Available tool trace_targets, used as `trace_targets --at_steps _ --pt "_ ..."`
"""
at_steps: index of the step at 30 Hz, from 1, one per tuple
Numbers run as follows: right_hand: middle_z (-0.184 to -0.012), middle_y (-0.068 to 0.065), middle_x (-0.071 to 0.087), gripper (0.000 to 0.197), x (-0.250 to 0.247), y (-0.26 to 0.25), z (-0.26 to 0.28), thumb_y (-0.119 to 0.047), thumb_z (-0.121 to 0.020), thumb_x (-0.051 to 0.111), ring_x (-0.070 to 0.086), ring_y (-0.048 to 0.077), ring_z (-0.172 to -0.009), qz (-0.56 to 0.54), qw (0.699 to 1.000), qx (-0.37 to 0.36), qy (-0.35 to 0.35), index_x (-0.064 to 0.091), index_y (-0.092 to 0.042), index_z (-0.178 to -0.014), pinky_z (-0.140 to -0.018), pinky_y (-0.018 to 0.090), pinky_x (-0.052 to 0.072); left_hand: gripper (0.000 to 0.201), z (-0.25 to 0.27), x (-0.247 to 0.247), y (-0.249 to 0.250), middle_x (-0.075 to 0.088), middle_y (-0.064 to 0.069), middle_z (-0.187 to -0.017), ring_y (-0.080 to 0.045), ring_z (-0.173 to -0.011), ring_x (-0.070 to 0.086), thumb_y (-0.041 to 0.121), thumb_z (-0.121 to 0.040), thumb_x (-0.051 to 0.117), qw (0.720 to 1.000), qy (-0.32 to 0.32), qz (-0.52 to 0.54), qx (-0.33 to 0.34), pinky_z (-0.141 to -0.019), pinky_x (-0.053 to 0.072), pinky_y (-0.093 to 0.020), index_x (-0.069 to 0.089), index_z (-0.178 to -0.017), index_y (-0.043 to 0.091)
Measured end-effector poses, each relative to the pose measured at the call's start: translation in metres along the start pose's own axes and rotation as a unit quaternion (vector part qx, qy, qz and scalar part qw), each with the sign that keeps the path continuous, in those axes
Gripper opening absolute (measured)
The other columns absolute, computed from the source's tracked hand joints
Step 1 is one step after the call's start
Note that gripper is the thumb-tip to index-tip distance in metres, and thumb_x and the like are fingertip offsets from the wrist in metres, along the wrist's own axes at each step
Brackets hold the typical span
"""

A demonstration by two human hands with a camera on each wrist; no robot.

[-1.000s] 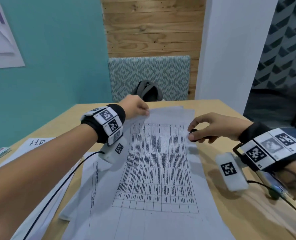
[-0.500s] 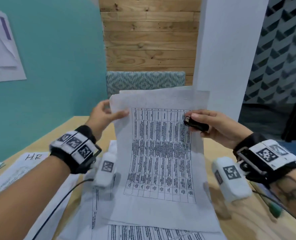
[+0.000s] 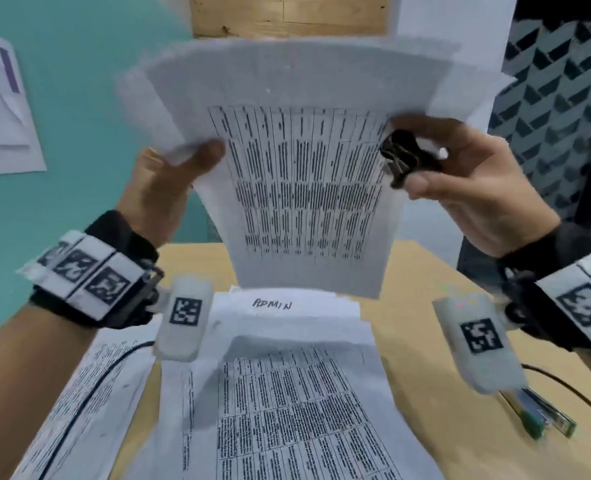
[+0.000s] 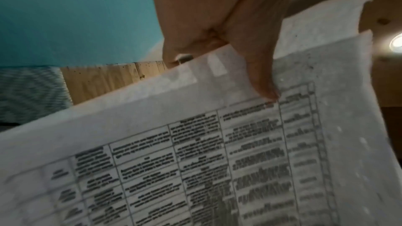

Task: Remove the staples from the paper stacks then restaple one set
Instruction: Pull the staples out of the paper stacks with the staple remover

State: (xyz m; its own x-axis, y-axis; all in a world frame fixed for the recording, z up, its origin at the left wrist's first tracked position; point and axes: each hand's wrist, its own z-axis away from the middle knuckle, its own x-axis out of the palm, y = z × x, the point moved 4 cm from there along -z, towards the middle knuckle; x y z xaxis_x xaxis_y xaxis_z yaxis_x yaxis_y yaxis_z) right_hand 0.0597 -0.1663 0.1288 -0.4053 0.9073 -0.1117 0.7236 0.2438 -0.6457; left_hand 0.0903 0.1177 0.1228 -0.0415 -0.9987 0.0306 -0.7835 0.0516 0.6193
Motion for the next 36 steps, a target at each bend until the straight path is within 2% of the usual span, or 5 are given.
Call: trace_targets --at_steps 6,15,21,30,36 --pt "-0.093 0.004 0.074 0.064 0.0 0.03 0.066 -0.035 -0.039 0.092 0.068 0.013 -0.081 -0.011 0.983 0.158 -0.09 0.074 -0.028 -0.1 -0.067 0.02 0.053 0.02 0.06 0.003 -0.002 0.062 0.028 -0.055 0.017 -0.056 0.055 0.054 -0.075 0.061 0.988 -0.099 -0.105 -0.055 -0.058 0.041 0.001 0.071 -0.062 0.044" --pt "-0.088 0.001 0.071 0.073 0.002 0.049 0.084 -0.031 -0.041 0.091 0.061 0.012 -0.07 -0.014 0.956 0.282 -0.082 0.07 -0.023 -0.11 -0.05 0.018 0.046 0.068 0.077 -0.008 -0.046 0.073 -0.007 -0.098 -0.02 -0.086 0.071 0.063 -0.037 0.083 0.954 -0.143 -0.018 -0.264 -0.066 0.056 -0.025 0.077 -0.088 0.019" --pt "-0.092 0.001 0.07 0.073 0.007 0.068 0.089 -0.042 -0.04 0.092 0.061 0.012 -0.075 0.0 0.941 0.322 -0.098 0.07 -0.03 -0.109 -0.05 0.018 0.047 0.1 0.06 -0.017 -0.039 0.066 0.01 -0.109 -0.004 -0.1 0.059 0.08 -0.026 0.072 0.944 -0.094 -0.194 -0.249 -0.082 0.046 -0.025 0.059 -0.113 0.032" --pt "-0.088 -0.001 0.071 0.07 0.011 0.075 0.092 -0.044 -0.04 0.091 0.063 0.011 -0.073 -0.009 0.931 0.339 -0.133 0.072 -0.029 -0.106 -0.053 0.017 0.047 0.054 0.028 0.078 -0.037 0.058 0.004 -0.121 -0.013 -0.112 0.053 0.054 -0.081 0.056 0.837 -0.262 -0.462 -0.134 -0.099 0.043 -0.038 0.051 -0.124 0.023" --pt "-0.09 0.001 0.071 0.07 0.007 0.085 0.094 -0.047 -0.04 0.091 0.064 0.013 -0.078 -0.003 0.931 0.343 -0.121 0.071 -0.033 -0.106 -0.055 0.017 0.047 0.014 0.035 0.09 -0.056 0.055 0.012 -0.063 0.002 -0.053 0.049 0.032 -0.082 0.067 0.856 -0.324 -0.333 -0.227 -0.051 0.035 -0.01 0.063 -0.076 0.021"
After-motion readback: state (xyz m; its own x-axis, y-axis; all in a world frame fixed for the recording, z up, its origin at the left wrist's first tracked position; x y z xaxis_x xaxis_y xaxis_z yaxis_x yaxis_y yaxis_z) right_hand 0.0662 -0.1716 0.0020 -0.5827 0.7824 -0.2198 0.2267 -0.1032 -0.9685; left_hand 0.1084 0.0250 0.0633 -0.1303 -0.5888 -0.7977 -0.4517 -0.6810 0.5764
